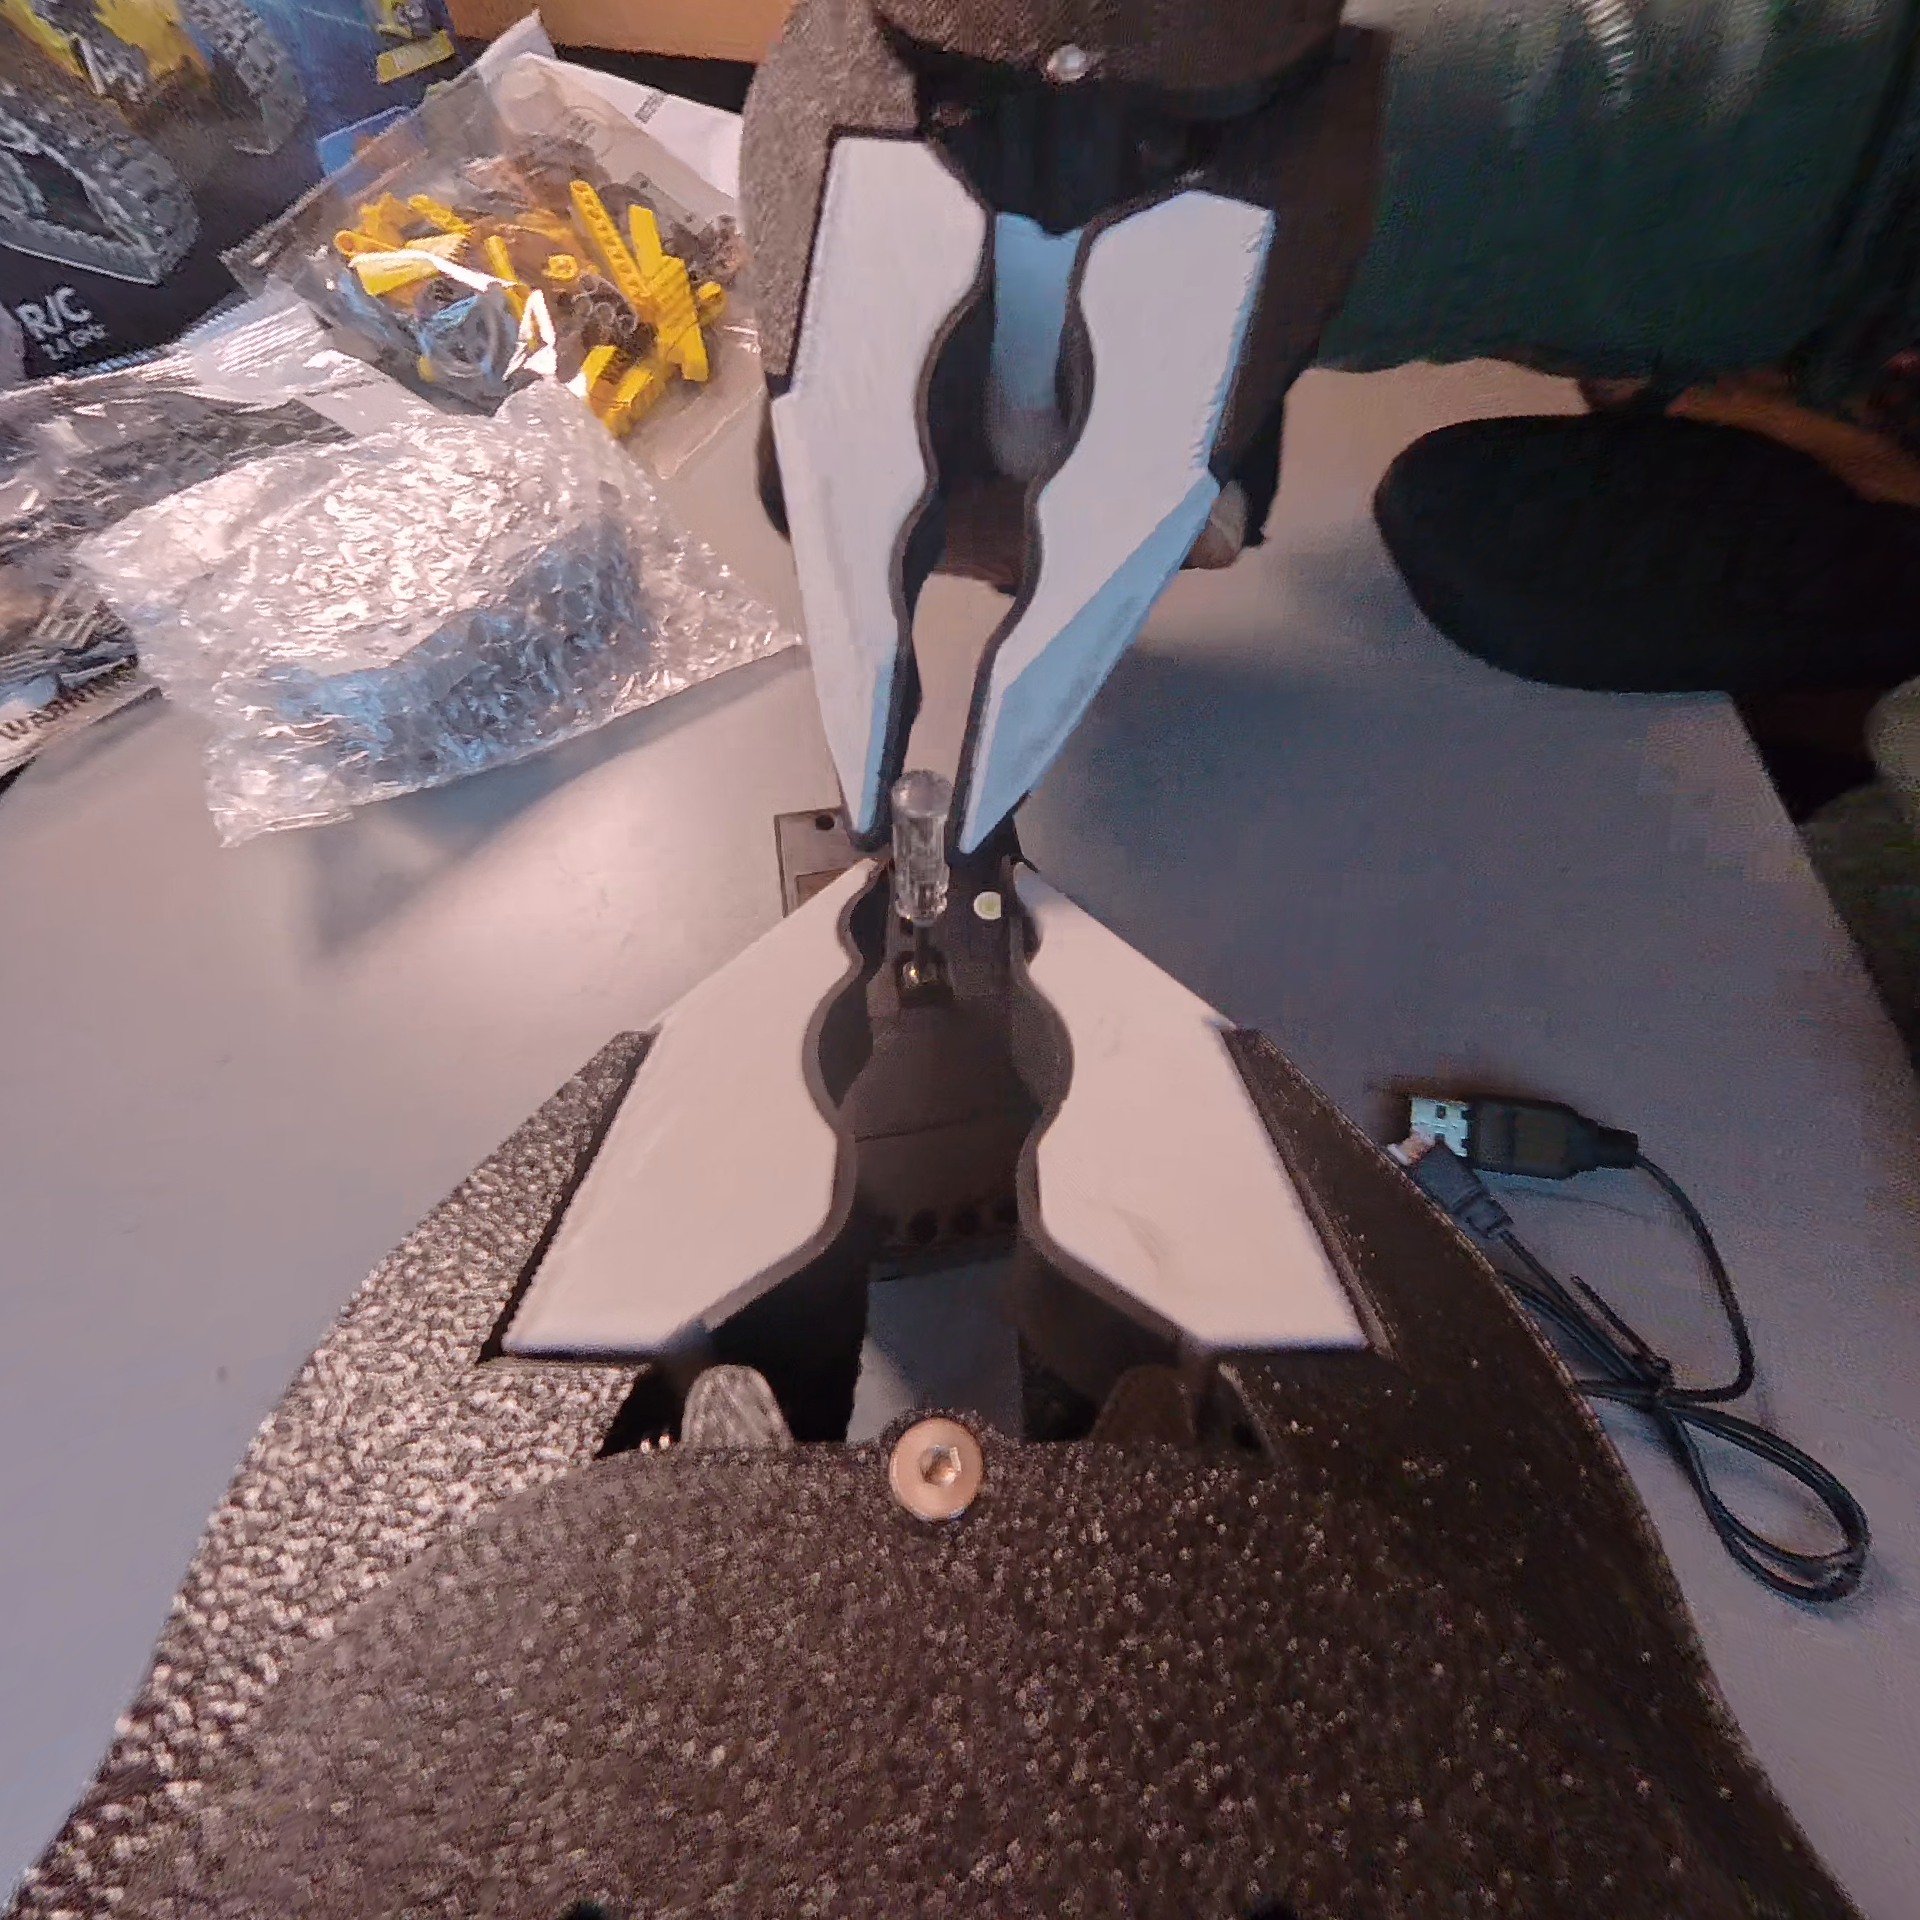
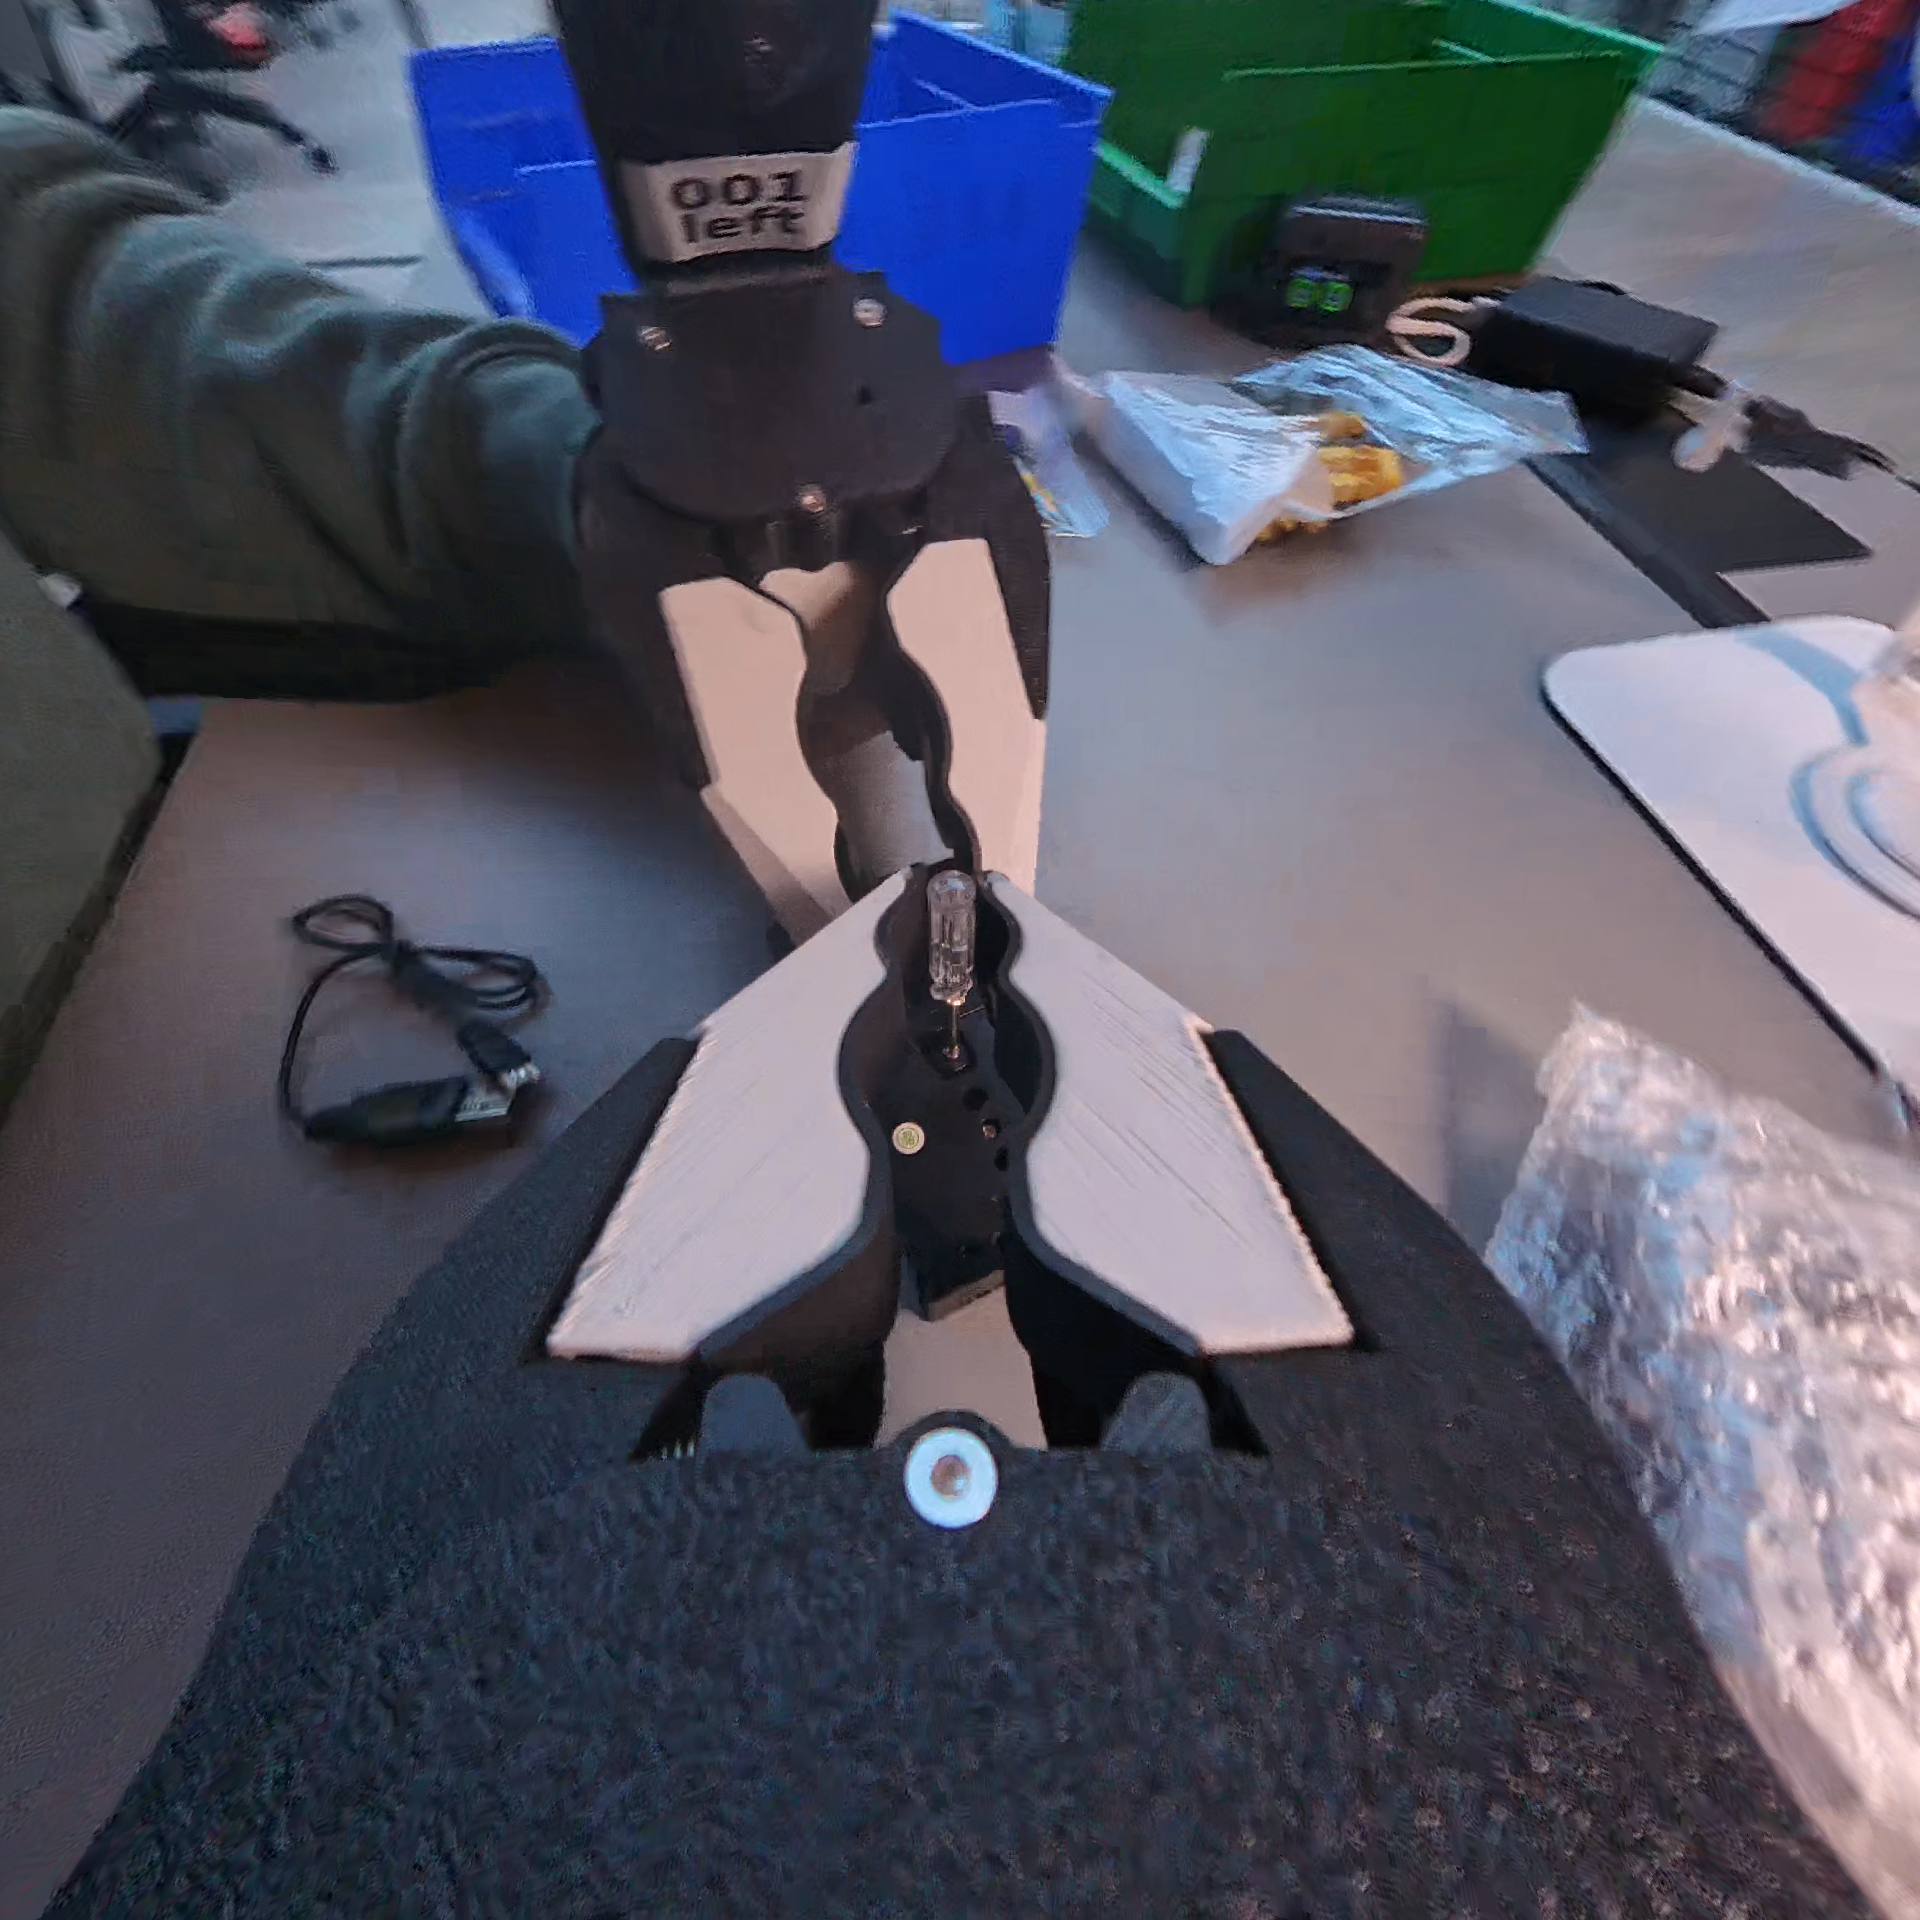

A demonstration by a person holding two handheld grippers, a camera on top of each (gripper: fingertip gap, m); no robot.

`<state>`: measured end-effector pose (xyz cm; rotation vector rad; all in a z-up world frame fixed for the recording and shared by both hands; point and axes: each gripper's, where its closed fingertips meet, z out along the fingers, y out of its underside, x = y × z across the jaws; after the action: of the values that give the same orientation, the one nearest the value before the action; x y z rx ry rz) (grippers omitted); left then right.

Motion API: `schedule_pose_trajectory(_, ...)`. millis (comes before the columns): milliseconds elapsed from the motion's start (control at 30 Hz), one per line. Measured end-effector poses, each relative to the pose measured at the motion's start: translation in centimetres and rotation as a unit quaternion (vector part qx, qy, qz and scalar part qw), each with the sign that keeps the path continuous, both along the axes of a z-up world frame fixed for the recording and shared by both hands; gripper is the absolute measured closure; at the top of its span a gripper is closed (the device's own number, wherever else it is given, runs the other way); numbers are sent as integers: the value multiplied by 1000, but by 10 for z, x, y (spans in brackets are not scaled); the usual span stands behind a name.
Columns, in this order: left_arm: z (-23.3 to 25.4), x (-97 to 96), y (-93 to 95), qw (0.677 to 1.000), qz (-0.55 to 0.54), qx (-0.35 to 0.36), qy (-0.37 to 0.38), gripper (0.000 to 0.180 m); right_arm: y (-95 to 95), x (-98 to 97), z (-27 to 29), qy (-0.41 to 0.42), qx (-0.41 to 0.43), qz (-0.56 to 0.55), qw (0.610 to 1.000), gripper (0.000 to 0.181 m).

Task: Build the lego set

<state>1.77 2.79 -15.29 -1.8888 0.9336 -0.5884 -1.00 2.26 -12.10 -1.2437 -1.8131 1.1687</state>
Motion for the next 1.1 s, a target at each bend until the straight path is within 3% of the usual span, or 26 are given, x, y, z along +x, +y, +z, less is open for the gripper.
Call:
schedule_pose_trajectory(133, 4, -1, 1, 999, -28, -17, -28, 159, -5, 6, 0, -6, -53, 166, 985, 174)
schedule_pose_trajectory(333, 1, -3, 5, 1000, -25, -10, -10, 172, 0, 3, 0, -31, -108, 247, 963, 174)
schedule_pose_trajectory(467, 0, -5, 7, 1000, -10, -4, -4, 172, 7, 0, 0, -26, -89, 176, 980, 172)
schedule_pose_trajectory(600, 0, -4, 7, 1000, 2, 7, 7, 173, 17, 0, 7, -9, -72, -4, 997, 152)
schedule_pose_trajectory(767, 0, -4, 8, 1000, 15, 13, 16, 173, 19, 5, 5, -14, -84, -202, 976, 157)
schedule_pose_trajectory(967, 0, -5, 9, 999, 28, 13, 19, 172, 15, 2, -2, -21, -37, -234, 971, 174)
schedule_pose_trajectory(1100, 0, -7, 9, 1000, 23, 10, 18, 170, 11, -4, -3, -48, -20, -129, 990, 174)
